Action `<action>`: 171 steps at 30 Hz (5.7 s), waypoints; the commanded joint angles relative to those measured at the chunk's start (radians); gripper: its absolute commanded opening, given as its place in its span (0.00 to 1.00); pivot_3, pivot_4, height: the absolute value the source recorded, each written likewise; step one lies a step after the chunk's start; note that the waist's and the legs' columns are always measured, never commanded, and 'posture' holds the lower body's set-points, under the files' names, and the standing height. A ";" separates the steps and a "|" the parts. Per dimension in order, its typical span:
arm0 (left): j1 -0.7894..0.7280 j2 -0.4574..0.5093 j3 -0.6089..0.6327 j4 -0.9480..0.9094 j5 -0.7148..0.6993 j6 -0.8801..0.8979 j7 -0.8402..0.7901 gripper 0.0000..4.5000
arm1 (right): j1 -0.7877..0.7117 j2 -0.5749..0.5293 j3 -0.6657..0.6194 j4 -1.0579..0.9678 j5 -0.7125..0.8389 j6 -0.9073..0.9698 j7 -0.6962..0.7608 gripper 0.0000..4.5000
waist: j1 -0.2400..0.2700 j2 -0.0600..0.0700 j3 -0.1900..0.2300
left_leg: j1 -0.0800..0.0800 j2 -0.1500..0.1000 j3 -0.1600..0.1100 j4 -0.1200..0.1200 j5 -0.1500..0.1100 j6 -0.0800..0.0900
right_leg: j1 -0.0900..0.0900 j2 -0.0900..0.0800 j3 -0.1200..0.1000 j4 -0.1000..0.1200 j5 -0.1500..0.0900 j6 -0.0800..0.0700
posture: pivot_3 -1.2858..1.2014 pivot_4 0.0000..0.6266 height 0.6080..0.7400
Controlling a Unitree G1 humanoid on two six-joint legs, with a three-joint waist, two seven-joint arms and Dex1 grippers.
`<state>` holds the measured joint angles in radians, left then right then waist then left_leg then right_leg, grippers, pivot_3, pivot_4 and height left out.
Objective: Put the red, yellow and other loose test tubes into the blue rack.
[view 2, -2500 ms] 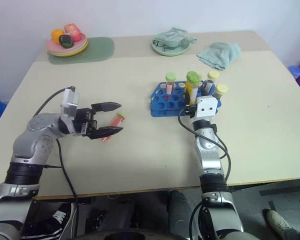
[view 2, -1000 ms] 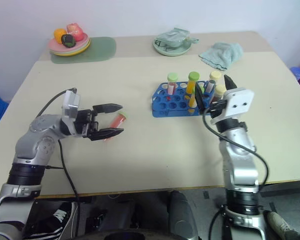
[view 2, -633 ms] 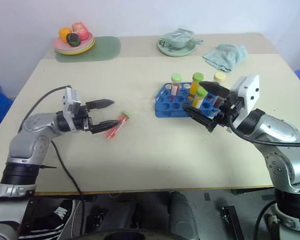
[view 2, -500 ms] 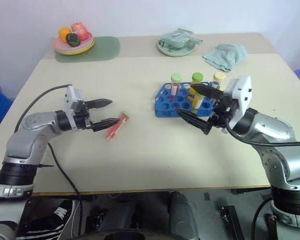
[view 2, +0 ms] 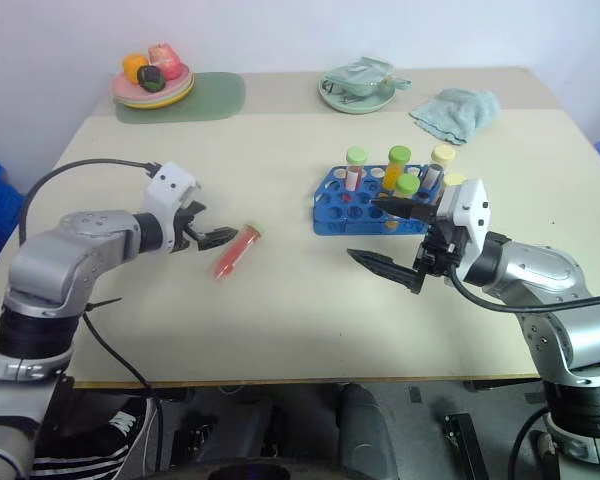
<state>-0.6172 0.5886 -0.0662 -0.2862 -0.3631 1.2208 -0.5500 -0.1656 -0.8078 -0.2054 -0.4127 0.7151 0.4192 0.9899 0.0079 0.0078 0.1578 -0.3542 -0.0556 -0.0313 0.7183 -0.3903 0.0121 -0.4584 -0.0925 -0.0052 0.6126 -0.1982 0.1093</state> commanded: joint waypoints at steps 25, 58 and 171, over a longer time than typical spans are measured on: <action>-0.345 -0.125 -0.181 0.407 -0.033 0.378 0.070 1.00 | 0.012 0.055 0.027 -0.091 -0.003 0.011 -0.072 0.98 | 0.003 0.000 0.000 | 0.000 -0.001 0.000 0.001 0.001 -0.002 | -0.001 -0.001 0.000 0.000 0.000 0.000 | 0.52 0.24 1.00; -0.622 -0.055 -0.517 0.712 -0.164 0.391 -0.130 0.37 | 0.006 0.113 0.071 -0.106 -0.031 0.006 -0.124 1.00 | 0.004 -0.001 0.000 | -0.001 -0.002 0.000 0.001 0.001 -0.002 | -0.001 0.000 0.000 0.001 0.000 0.000 | 0.52 0.24 1.00; -0.113 -0.575 -0.045 0.787 0.093 -1.545 -0.267 0.26 | 0.144 0.072 -0.189 -0.157 -0.072 0.068 -0.283 1.00 | 0.005 -0.002 -0.001 | 0.011 -0.001 0.001 -0.002 0.000 0.001 | 0.013 0.002 -0.001 -0.005 0.000 0.000 | 0.52 0.24 1.00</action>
<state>-0.6913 0.0248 -0.1238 0.4696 -0.2804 -0.2630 -0.8095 -0.0108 -0.7282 -0.3681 -0.5244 0.6143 0.4935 0.7124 0.0125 0.0059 0.1569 -0.3409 -0.0566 -0.0307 0.7153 -0.3907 0.0134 -0.4430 -0.0898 -0.0059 0.6056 -0.1982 0.1094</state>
